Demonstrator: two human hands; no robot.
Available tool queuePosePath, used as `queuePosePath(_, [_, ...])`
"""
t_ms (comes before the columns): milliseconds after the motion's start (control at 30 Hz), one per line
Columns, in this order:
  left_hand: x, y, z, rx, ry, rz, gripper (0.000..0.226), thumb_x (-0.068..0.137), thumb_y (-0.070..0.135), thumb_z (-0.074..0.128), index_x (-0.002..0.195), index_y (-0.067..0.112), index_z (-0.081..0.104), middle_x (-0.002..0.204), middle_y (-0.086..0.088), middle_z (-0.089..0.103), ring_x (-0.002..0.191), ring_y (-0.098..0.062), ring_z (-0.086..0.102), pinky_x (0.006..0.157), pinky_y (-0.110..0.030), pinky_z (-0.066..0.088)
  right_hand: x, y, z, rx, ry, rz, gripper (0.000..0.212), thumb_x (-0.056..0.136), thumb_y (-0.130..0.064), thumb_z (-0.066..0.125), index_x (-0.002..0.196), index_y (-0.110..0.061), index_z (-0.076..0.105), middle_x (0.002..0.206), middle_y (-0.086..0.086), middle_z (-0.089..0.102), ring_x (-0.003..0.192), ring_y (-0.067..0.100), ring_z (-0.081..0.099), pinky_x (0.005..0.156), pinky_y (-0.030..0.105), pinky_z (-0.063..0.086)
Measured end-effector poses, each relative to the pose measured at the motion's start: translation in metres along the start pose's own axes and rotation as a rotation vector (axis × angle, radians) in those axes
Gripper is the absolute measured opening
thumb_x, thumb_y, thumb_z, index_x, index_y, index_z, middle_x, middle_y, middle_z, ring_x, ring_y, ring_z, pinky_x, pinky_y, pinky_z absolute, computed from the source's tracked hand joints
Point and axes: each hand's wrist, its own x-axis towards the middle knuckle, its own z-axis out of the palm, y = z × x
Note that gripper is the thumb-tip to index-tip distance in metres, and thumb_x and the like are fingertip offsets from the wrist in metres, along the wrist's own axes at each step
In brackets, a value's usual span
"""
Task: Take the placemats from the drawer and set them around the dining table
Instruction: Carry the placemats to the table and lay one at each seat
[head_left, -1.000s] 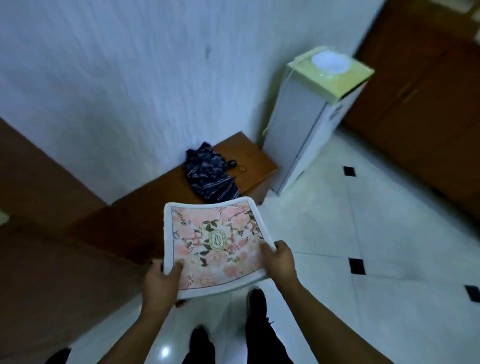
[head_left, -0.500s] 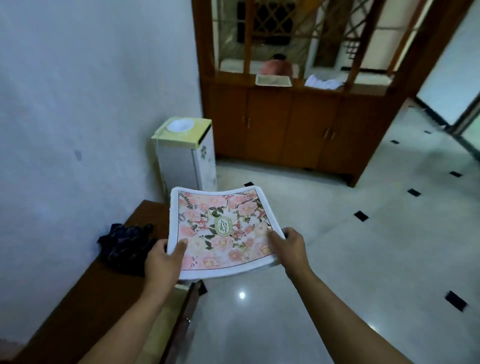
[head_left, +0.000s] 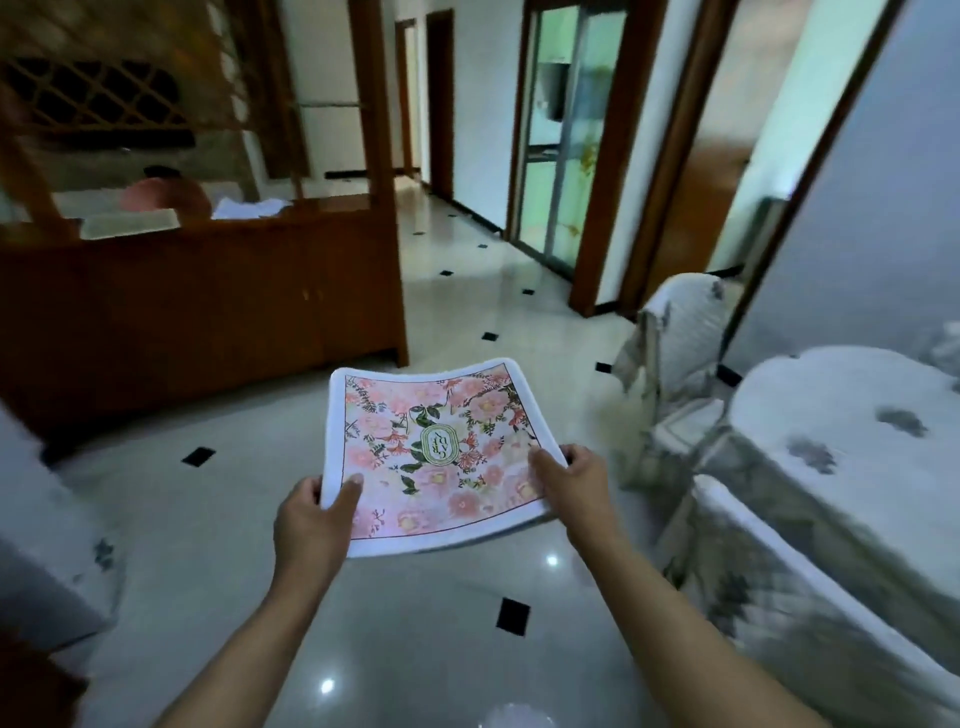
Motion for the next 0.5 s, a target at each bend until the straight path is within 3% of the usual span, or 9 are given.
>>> queuePosePath(133, [-0.031, 0.051, 0.109, -0.006, -0.203, 0.084, 0.024, 0.089, 0.031, 0.068, 0.082, 0.008, 0.063, 0.072, -0.004, 0.065, 0.064, -0.022, 0.06, 0.054, -0.028, 0.041, 0.017, 0.016, -0.119, 0.026, 0.207, 0.017, 0.022, 0.081, -0.022, 0.067, 0.081, 0.0, 0.061, 0.065, 0.004, 0.06, 0.052, 0.014, 0.051, 0.044, 0.022, 0.04])
queuePosePath(367, [-0.083, 0.125, 0.271, -0.015, -0.502, 0.222, 0.022, 0.088, 0.031, 0.069, 0.082, 0.01, 0.064, 0.072, 0.002, 0.065, 0.063, -0.014, 0.06, 0.054, -0.024, 0.042, 0.027, 0.046, -0.282, 0.058, 0.504, 0.065, 0.029, 0.084, -0.029, 0.066, 0.095, -0.003, 0.061, 0.074, 0.01, 0.067, 0.055, 0.016, 0.059, 0.048, 0.027, 0.045])
queuePosePath(500, [-0.105, 0.155, 0.354, -0.053, -0.659, 0.268, 0.024, 0.087, 0.031, 0.07, 0.081, 0.008, 0.063, 0.072, 0.001, 0.065, 0.067, -0.02, 0.063, 0.054, -0.026, 0.043, 0.032, 0.058, -0.351, 0.043, 0.662, 0.092, 0.031, 0.083, -0.033, 0.068, 0.091, -0.004, 0.061, 0.075, 0.012, 0.065, 0.057, 0.025, 0.061, 0.042, 0.036, 0.05])
